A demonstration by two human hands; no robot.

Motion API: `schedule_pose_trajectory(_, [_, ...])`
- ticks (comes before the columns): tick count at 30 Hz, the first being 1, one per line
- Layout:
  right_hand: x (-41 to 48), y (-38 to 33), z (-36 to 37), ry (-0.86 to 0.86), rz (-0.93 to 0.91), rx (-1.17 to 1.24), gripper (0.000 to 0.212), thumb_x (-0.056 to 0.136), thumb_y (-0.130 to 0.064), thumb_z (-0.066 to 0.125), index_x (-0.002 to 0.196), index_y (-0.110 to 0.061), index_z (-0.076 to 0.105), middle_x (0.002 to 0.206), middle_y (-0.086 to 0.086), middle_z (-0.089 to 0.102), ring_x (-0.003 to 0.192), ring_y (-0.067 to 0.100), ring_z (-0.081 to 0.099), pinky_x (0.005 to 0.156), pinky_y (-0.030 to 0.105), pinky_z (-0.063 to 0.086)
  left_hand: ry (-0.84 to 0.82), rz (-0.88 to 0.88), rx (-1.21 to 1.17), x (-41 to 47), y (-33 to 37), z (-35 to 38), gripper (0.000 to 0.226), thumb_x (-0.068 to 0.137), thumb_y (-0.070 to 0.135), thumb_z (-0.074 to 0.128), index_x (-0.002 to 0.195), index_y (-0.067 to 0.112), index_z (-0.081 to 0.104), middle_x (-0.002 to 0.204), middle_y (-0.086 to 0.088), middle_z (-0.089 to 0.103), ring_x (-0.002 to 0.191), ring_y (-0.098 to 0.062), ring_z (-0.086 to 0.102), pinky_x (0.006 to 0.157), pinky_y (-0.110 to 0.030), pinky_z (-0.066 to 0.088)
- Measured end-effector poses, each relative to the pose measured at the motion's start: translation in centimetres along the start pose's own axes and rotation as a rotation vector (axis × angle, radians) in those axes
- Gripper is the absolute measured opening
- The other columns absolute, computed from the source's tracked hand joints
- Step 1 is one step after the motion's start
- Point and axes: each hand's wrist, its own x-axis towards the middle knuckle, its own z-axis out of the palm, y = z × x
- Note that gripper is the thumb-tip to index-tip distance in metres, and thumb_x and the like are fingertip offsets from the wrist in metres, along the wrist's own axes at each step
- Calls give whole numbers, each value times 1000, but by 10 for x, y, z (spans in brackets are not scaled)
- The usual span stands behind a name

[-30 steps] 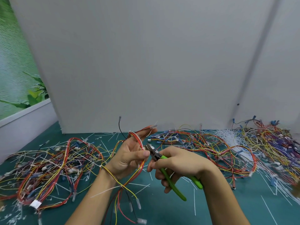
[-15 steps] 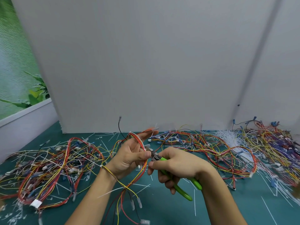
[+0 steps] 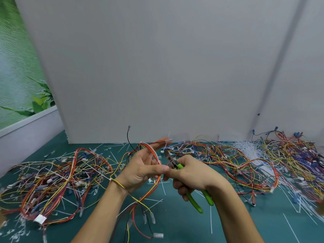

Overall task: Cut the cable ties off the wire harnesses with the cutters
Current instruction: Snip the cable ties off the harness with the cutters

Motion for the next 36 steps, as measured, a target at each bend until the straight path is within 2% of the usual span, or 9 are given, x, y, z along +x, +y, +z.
schedule_pose_trajectory(7, [7, 7, -11, 183, -33, 244, 18, 100, -21, 62, 96, -4, 66, 52, -2, 48, 46, 19, 48, 53, 35, 55, -24, -28, -16, 0, -3, -1, 74, 75, -2, 81, 142, 16, 54, 144, -3, 57, 58, -9, 54, 53, -18, 48])
schedule_pose_trajectory(11, [13, 10, -14, 281, -99, 380, 22, 99, -28, 68, 97, -6, 67, 57, 1, 52, 48, 20, 52, 57, 38, 57, -52, -36, 9, 0, -7, -3, 68, 72, 11, 89, 132, 28, 63, 140, 1, 60, 60, -9, 54, 53, -19, 48])
schedule_pose_trajectory(18, [21, 17, -6, 322, -151, 317, 15, 97, -17, 68, 86, -8, 65, 58, 0, 54, 49, 18, 53, 55, 36, 59, -94, -69, 61, 1, -10, 0, 69, 74, 13, 89, 135, 26, 61, 134, -2, 64, 60, -10, 52, 54, -21, 48])
schedule_pose_trajectory(20, [23, 19, -8, 360, -156, 328, 15, 97, -17, 68, 87, -6, 67, 58, 1, 55, 49, 17, 53, 55, 35, 58, -104, -80, 70, 1, -7, -1, 67, 76, 12, 87, 136, 25, 60, 143, -2, 59, 60, -11, 51, 57, -21, 49])
schedule_pose_trajectory(24, [29, 21, -17, 534, -165, 469, 15, 103, -15, 59, 93, -5, 63, 61, 3, 60, 49, 17, 54, 58, 43, 61, -54, -97, 64, 2, -3, 1, 48, 78, 14, 85, 123, 22, 69, 139, -4, 62, 67, -12, 56, 62, -23, 50])
schedule_pose_trajectory(26, [31, 25, -23, 612, -144, 383, 15, 106, -16, 54, 100, -2, 58, 69, 3, 72, 52, 18, 56, 68, 51, 62, 14, -107, 52, 1, -2, 4, 35, 77, 14, 85, 110, 18, 75, 127, -5, 69, 74, -18, 59, 62, -25, 53])
schedule_pose_trajectory(28, [30, 27, -25, 592, -102, 286, 21, 105, -18, 56, 109, 3, 54, 81, 8, 78, 55, 20, 57, 69, 50, 62, 49, -112, 17, 1, -3, 6, 25, 77, 12, 82, 101, 14, 78, 113, -12, 72, 69, -19, 62, 62, -27, 56])
schedule_pose_trajectory(31, [25, 26, -22, 479, -78, 203, 29, 102, -20, 61, 113, 4, 48, 82, 5, 79, 54, 19, 56, 55, 37, 59, 94, -111, -18, 3, -4, 6, 20, 80, 6, 74, 100, 5, 75, 99, -17, 71, 66, -20, 66, 63, -28, 58])
schedule_pose_trajectory(36, [16, 16, -11, 212, -75, 115, 20, 102, -24, 63, 105, -5, 65, 83, 8, 79, 56, 18, 62, 61, 39, 64, 169, -97, -32, 7, -6, 5, 29, 79, 9, 72, 105, -3, 69, 84, -11, 72, 67, -20, 67, 60, -23, 56])
